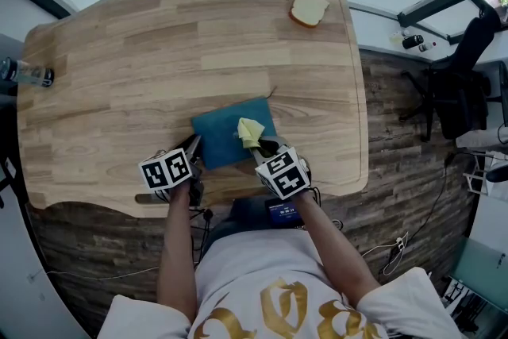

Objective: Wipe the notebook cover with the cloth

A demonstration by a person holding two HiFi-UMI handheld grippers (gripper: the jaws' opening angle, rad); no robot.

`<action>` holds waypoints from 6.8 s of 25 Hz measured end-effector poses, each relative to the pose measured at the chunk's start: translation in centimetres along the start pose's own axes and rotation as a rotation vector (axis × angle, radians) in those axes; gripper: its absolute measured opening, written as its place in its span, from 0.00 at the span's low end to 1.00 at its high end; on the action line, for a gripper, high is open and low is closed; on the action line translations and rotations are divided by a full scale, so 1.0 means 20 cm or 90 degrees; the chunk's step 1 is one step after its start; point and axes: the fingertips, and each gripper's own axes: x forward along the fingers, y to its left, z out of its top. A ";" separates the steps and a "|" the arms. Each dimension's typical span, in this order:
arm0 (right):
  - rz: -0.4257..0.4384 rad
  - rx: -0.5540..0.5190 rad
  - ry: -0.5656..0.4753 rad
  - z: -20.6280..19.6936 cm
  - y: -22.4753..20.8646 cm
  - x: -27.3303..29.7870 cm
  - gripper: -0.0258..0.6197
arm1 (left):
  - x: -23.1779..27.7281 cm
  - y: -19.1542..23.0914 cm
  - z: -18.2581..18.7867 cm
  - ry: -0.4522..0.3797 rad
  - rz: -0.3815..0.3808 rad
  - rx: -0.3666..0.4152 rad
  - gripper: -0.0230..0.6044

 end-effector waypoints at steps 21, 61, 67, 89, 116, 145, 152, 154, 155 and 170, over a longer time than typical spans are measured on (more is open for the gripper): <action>-0.062 0.043 -0.017 -0.06 -0.19 -0.09 0.10 | 0.00 0.00 0.00 0.001 -0.002 -0.002 0.13; -0.083 0.073 -0.045 0.13 -0.33 0.01 0.10 | 0.01 0.01 -0.03 0.003 0.005 -0.002 0.13; -0.064 0.059 -0.044 0.20 -0.28 0.07 0.10 | 0.01 0.01 -0.02 0.005 0.003 -0.004 0.13; 0.013 -0.012 -0.032 0.35 0.01 0.24 0.10 | 0.01 0.00 -0.02 0.009 -0.008 -0.011 0.13; 0.078 -0.077 0.011 0.32 0.30 0.31 0.10 | 0.01 0.01 -0.02 0.009 -0.007 -0.011 0.13; 0.094 -0.072 0.017 0.16 0.39 0.20 0.10 | 0.01 0.00 -0.03 0.007 -0.007 -0.009 0.13; 0.080 -0.063 0.021 0.12 0.36 0.18 0.10 | 0.01 0.01 -0.03 0.007 -0.008 -0.009 0.13; 0.074 -0.061 0.019 0.12 0.35 0.17 0.10 | 0.01 0.01 -0.03 0.006 -0.009 -0.009 0.13; 0.072 -0.059 0.017 0.11 0.34 0.17 0.10 | 0.01 0.01 -0.02 0.006 -0.010 -0.010 0.13; 0.023 -0.035 -0.005 0.10 0.17 0.11 0.10 | 0.00 0.00 0.00 0.004 -0.008 -0.007 0.13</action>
